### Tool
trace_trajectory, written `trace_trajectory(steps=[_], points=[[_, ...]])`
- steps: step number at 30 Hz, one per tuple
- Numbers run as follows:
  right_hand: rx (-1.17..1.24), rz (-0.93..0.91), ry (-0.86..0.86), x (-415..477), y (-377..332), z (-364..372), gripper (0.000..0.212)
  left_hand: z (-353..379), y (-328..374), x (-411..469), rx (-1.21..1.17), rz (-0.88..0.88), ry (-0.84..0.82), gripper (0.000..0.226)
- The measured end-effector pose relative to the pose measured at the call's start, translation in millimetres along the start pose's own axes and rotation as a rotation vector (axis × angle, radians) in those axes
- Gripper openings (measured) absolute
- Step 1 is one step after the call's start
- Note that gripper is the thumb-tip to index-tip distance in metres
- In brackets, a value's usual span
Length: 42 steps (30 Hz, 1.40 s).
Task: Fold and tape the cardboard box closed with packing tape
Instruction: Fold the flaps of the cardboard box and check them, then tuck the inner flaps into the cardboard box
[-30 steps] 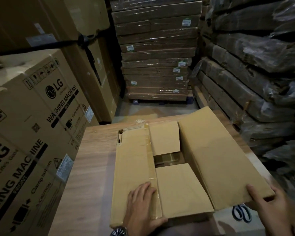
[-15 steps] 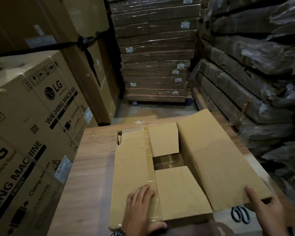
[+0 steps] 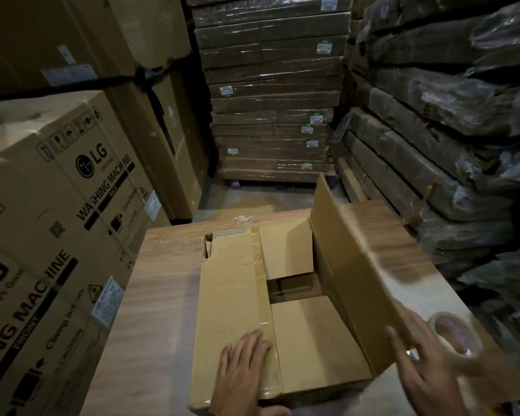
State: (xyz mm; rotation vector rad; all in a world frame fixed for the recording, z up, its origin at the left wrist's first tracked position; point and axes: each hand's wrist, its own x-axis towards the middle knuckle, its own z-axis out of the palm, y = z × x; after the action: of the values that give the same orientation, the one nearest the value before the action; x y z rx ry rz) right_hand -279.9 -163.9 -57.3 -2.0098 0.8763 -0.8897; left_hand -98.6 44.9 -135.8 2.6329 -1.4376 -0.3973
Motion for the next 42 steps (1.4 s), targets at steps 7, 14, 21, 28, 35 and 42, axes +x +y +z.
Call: trace_trajectory(steps=[7,14,21,28,35,42], points=[[-0.343,-0.548,-0.388,-4,13,53,0.076,8,-2,4,0.004,0.053,0.032,0.082],[-0.627,-0.578,-0.598,-15,22,96,0.080,23,-9,11,0.015,0.013,0.082,0.105],[-0.661,-0.603,-0.543,-19,33,110,0.067,11,-7,9,-0.082,0.008,0.019,0.065],[-0.662,-0.577,-0.525,-18,35,116,0.059,7,-9,9,-0.152,0.021,-0.001,0.072],[-0.668,-0.657,-0.355,-1,33,115,0.031,3,-16,12,-0.087,-0.164,0.133,0.090],[-0.496,0.217,-0.325,61,31,101,0.098,-33,-44,31,-0.320,-0.610,0.302,0.090]])
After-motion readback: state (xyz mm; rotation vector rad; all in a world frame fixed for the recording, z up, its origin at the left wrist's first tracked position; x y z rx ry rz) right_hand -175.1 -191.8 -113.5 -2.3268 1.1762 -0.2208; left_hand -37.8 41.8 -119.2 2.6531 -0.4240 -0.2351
